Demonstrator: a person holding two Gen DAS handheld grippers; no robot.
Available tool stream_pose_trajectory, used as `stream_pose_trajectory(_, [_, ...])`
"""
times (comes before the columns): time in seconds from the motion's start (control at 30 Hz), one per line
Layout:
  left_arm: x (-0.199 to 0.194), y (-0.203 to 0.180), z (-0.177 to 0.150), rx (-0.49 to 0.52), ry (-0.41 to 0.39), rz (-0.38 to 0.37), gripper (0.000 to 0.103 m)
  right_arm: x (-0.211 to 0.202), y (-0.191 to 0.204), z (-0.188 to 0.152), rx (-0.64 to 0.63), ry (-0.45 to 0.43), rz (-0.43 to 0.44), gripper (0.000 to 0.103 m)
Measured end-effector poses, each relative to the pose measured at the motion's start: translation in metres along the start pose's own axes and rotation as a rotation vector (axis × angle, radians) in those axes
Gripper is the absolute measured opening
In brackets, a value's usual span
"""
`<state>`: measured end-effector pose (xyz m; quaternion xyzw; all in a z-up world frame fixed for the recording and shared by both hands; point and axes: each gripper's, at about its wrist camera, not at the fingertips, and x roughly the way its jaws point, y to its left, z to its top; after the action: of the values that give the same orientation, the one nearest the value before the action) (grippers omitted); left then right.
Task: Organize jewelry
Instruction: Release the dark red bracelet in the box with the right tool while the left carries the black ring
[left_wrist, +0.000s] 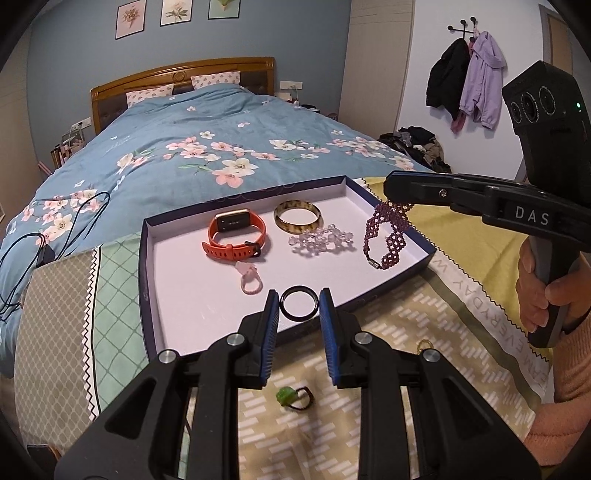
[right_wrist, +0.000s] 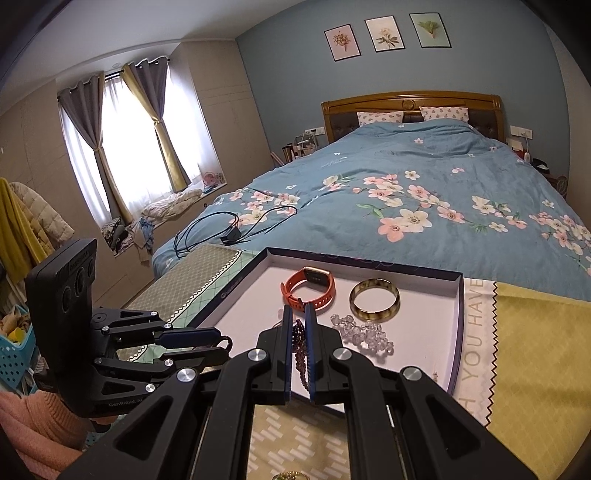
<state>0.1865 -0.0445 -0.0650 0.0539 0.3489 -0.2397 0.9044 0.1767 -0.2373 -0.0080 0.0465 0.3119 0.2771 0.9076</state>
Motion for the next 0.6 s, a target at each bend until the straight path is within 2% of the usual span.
stream_pose_trajectory(0.6, [0.033,0.014,0.009,-0.021,0.047,0.036,0.023,0.026,-0.012,0.005,0.054,0.027,0.005,0.005])
